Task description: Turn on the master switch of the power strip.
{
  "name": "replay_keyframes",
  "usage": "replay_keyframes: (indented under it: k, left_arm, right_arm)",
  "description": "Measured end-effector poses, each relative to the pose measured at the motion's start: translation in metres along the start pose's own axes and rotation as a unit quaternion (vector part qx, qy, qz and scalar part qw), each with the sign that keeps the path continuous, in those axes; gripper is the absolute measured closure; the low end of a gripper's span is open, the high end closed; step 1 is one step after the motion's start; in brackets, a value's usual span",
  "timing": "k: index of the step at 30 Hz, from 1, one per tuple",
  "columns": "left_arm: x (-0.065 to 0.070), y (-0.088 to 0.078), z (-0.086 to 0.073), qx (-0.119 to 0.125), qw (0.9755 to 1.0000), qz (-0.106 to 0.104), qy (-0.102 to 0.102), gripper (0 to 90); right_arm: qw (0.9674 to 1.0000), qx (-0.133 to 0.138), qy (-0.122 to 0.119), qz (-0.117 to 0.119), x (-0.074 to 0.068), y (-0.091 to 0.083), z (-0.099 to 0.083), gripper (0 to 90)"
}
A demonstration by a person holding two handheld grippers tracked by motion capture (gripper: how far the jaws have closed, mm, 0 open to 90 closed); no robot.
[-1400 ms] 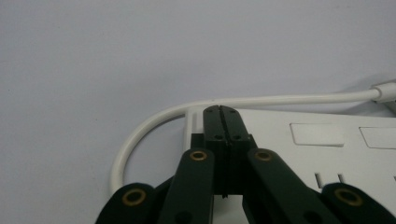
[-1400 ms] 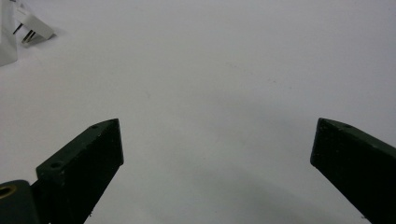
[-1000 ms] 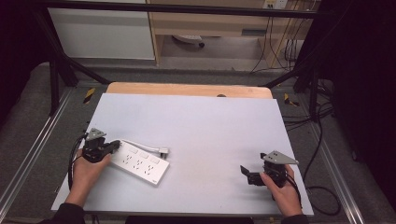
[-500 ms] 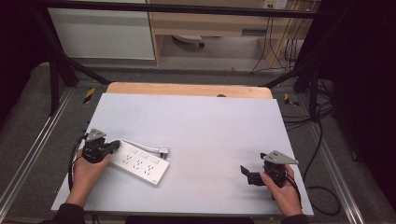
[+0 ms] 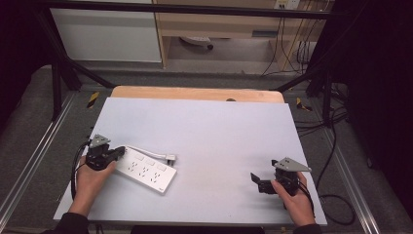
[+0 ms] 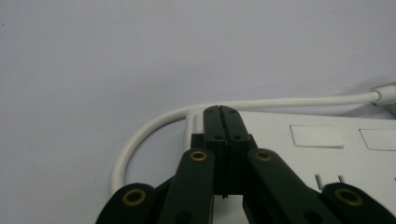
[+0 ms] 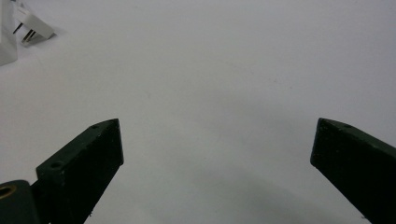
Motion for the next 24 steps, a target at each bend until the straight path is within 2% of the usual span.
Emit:
replay_keyframes:
  k: [20,24]
  left_arm:
    - [-0.0005,-0.0001,-0.0003,0.005,1.0000,-0.002,-0.001,90.0]
    - [-0.0011,-0.0004,-0.0003,0.009,0.9999,-0.005,-0.010,90.0]
  right_arm:
    - [1.0000,0.000,0.000,0.000,-0.0002,0.0000,0.0000,2.9]
    - [1.0000,0.000,0.000,0.000,0.0000,0.0000,0.0000,2.9]
Point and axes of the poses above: each handheld gripper's, and its own axes: y roughly forward along the jaws, z roughly out of its top, x roughly to its right, the point moved 6 cm from there along y, roughly forward along the jaws, and after that the axes turned 5 degrees about z, right-handed, at the moved point
